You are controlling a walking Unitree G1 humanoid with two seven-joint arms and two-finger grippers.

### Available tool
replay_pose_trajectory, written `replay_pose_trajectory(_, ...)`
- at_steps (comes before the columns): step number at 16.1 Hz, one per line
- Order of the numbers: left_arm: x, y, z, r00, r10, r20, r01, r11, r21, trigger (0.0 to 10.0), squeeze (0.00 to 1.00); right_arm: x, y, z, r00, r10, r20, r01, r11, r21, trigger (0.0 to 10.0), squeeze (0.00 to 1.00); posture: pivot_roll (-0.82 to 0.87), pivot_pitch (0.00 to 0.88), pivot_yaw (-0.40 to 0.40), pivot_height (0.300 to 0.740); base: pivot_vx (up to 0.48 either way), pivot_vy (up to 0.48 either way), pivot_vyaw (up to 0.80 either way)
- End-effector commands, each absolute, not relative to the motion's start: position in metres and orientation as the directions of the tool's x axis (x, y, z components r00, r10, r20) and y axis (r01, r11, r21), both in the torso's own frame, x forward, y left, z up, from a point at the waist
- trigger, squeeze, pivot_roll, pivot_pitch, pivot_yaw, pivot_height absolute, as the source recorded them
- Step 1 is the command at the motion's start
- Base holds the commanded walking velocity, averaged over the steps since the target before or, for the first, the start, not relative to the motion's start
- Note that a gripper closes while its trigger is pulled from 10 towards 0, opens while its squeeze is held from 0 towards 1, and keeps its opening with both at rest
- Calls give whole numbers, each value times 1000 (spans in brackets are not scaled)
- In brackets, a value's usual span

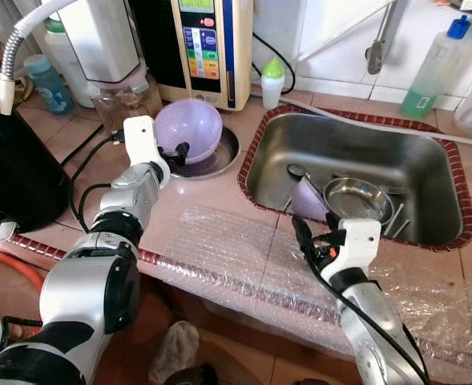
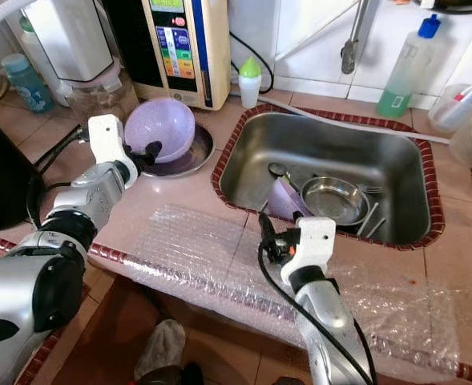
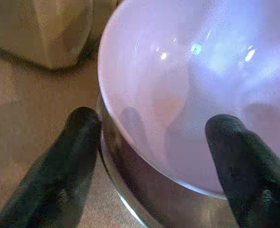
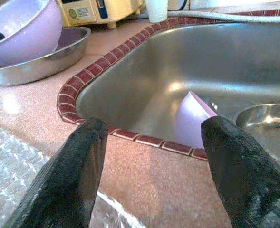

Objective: Kitchen organization

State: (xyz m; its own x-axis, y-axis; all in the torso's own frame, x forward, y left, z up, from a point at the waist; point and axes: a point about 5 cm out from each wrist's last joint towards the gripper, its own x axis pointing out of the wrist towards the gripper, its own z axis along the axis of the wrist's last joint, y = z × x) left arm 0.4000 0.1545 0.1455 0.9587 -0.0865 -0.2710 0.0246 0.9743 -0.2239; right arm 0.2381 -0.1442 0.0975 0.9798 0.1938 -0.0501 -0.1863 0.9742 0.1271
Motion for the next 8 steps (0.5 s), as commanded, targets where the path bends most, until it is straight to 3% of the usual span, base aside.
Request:
replay_pose_trajectory(1, 402, 157, 150, 957, -72, -280, 4, 972, -234, 0, 0, 232, -142, 86, 971, 205, -124, -189, 973, 132, 10000, 0, -177, 127, 105, 740, 0, 0, 0)
replay_pose_trajectory(8, 402, 162, 150, 957, -61, -284, -22, 960, -280, 0, 0, 237, -136, 88, 966, 219, -135, -202, 970, 132, 10000, 0, -154, 111, 103, 740, 0, 0, 0)
